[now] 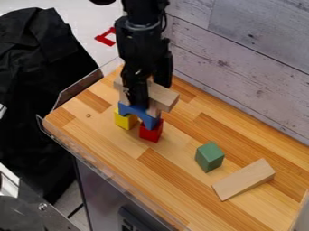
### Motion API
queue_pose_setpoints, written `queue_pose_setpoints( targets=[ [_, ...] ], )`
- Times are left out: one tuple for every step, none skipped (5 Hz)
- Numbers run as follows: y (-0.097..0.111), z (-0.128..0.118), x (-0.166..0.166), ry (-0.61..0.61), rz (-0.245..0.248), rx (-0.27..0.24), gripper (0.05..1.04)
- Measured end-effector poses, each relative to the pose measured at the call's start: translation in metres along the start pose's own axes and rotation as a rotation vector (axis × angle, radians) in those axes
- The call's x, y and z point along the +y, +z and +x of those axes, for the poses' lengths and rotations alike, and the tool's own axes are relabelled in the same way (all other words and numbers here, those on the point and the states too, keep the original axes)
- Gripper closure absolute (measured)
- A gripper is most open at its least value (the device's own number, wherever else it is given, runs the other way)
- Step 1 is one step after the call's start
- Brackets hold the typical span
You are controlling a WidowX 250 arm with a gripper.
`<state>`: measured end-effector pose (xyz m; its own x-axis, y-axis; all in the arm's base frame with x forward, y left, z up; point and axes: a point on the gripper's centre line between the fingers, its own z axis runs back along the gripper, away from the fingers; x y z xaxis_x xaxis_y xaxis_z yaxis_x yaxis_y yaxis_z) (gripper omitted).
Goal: Put the rectangle block on top of the arch
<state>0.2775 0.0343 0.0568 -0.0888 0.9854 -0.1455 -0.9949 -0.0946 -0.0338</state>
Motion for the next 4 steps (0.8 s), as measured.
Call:
queue_pose_setpoints(
  targets=[
    [0.008,0.002,-0.007,-0.043,-0.013,-0.002,0.083],
    [0.038,0.005,-0.03,-0.174,-0.045,-0.038,0.083],
    [0.071,-0.005,-0.053,-0.403,-0.019,-0.08,0.083],
    [0.077,-0.035,-0.059,-0.655,0.164,-0.067,0.083]
  ],
)
